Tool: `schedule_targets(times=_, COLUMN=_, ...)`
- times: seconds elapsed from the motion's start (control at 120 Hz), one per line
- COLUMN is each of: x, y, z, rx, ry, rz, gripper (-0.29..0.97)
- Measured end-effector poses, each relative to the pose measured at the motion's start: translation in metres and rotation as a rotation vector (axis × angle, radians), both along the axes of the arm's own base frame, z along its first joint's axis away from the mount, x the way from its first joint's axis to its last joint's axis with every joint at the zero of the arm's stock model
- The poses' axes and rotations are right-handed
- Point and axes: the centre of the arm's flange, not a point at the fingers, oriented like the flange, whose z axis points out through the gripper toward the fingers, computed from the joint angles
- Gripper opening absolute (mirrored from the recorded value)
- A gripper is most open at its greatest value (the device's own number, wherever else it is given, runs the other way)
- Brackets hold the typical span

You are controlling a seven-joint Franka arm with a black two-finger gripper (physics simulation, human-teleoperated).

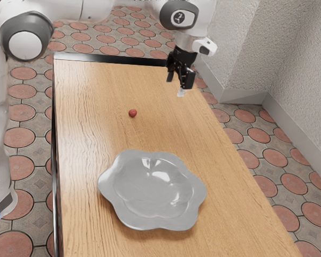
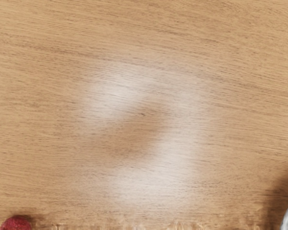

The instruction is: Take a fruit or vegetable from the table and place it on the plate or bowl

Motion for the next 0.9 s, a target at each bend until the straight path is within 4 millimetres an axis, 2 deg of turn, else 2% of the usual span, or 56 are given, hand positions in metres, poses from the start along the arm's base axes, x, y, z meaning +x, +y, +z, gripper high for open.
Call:
schedule_targets(times=0.083, x=-0.024, y=0.011, z=-0.015, rx=-0.008, ry=0.015, rz=0.011, gripper=0.68)
schedule_targets(times=0.233, x=-0.044, y=0.030, z=-0.034, rx=-0.012, ry=0.024, rz=0.035, gripper=0.68)
schedule_targets(times=0.333, x=-0.060, y=0.034, z=-0.059, rx=-0.022, ry=0.046, rz=0.037, gripper=0.68)
schedule_targets(times=0.417, x=-0.071, y=0.046, z=-0.078, rx=-0.029, ry=0.056, rz=0.058, gripper=0.68)
schedule_targets(times=0.492, x=-0.082, y=0.060, z=-0.087, rx=-0.030, ry=0.049, rz=0.079, gripper=0.68)
schedule_targets(times=0.675, x=-0.094, y=0.072, z=-0.104, rx=-0.023, ry=0.046, rz=0.092, gripper=0.68)
schedule_targets(times=0.9, x=-0.096, y=0.085, z=-0.113, rx=-0.008, ry=0.039, rz=0.107, gripper=0.68)
